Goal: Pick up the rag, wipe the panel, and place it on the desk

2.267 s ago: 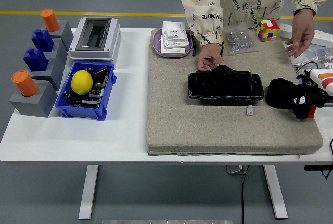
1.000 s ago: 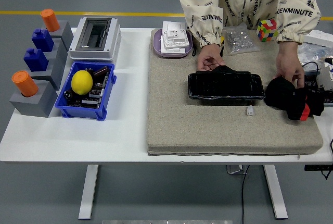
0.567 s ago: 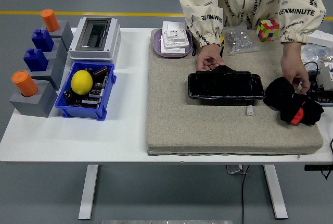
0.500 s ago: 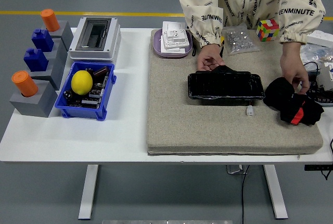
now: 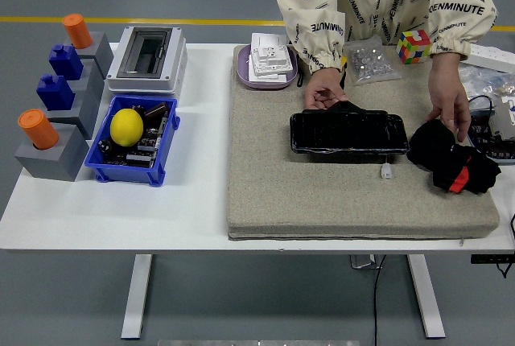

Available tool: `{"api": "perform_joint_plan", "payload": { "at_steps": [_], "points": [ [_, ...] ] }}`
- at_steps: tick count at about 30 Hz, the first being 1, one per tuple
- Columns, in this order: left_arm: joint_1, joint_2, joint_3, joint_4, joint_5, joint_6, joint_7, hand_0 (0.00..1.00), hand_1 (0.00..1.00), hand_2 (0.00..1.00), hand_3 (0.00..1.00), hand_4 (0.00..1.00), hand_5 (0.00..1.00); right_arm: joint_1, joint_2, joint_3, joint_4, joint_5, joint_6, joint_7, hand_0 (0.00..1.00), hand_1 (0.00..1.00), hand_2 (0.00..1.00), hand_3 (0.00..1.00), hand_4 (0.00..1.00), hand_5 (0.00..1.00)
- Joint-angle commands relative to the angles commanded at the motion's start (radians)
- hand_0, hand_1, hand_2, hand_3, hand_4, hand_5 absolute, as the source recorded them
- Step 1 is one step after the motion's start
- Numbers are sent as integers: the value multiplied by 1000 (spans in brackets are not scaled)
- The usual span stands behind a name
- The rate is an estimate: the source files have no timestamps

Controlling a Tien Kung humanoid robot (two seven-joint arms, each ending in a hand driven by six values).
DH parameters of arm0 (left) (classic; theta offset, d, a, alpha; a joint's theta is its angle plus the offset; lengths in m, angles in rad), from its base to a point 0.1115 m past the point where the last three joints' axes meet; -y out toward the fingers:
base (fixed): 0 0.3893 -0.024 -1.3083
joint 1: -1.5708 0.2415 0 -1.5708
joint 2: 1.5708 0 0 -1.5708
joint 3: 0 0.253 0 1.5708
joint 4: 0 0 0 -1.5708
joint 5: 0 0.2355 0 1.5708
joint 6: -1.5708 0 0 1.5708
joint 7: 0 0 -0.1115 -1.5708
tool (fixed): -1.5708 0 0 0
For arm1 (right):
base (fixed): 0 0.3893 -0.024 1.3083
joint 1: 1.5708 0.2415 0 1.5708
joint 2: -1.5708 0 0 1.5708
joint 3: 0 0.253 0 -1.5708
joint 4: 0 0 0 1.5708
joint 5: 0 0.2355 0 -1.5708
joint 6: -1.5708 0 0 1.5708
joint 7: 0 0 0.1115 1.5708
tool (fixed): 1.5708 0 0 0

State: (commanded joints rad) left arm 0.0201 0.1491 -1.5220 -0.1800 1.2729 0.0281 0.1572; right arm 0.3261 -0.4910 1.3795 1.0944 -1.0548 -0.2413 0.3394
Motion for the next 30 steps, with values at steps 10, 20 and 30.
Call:
{"api": "perform_joint_plan", "payload": {
  "at_steps": [10,20,30],
  "points": [
    [-2,-1,0,0,-1,0,0,642,691,731,565,593,469,-10,4,6,16,413,119,2,727,691,767,743,998,521],
    [0,0,0,0,1,1,2,642,691,731,565,593,469,-15,3,10,14,761,200,-59,724,689,764,736,998,516],
    [-4,3,12,0,-4,0,1,642,691,732,565,593,468,-15,5,4,7,866,215,-75,722,680,757,732,998,523]
  ]
}}
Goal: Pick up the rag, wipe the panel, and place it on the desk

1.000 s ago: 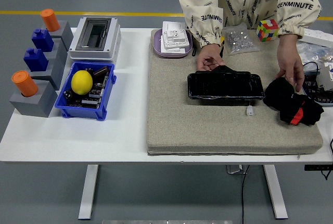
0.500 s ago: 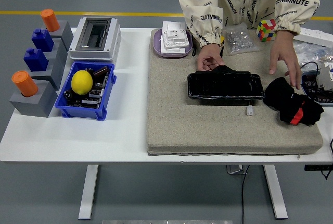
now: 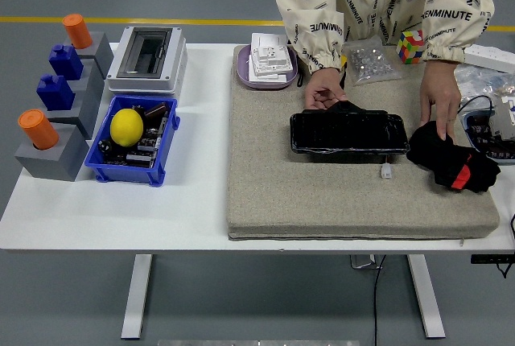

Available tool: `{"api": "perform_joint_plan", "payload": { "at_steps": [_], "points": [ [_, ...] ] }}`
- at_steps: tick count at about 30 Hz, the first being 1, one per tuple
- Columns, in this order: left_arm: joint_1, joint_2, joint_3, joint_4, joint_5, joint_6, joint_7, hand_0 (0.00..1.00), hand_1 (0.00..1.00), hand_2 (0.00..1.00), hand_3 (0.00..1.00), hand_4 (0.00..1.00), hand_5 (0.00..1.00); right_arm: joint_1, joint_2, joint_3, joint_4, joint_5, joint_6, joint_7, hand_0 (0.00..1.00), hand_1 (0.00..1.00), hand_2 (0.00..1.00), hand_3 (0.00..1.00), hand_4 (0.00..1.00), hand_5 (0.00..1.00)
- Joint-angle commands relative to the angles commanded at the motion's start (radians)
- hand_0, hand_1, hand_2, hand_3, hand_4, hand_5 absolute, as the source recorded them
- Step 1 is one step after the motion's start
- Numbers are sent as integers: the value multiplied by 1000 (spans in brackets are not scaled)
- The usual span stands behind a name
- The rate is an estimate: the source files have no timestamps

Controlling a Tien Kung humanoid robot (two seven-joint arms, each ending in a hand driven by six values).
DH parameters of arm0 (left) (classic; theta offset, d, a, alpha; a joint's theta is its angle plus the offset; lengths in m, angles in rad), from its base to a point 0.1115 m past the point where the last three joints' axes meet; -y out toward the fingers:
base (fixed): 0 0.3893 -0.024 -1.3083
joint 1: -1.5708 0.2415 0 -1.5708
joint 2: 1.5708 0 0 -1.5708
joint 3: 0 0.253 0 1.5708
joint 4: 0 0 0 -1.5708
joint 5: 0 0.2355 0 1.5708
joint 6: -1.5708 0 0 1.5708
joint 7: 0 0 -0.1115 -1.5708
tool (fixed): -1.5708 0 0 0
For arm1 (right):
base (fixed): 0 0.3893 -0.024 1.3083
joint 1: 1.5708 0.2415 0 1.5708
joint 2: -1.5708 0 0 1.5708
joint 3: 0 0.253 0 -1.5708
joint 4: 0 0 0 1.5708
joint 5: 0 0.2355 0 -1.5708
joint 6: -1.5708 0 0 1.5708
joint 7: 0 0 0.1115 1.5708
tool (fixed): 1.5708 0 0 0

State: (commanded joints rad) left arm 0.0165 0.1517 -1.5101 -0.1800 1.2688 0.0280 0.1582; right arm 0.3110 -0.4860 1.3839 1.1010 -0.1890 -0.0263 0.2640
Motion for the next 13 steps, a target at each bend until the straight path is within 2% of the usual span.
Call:
{"api": "perform_joint_plan", "payload": {
  "at_steps": [13],
  "points": [
    [3,0,1,0,1,0,1,642,691,732,565,593,469,-4,0,-5,-3,69,10,-13,717,677,757,731,998,531]
  ]
}}
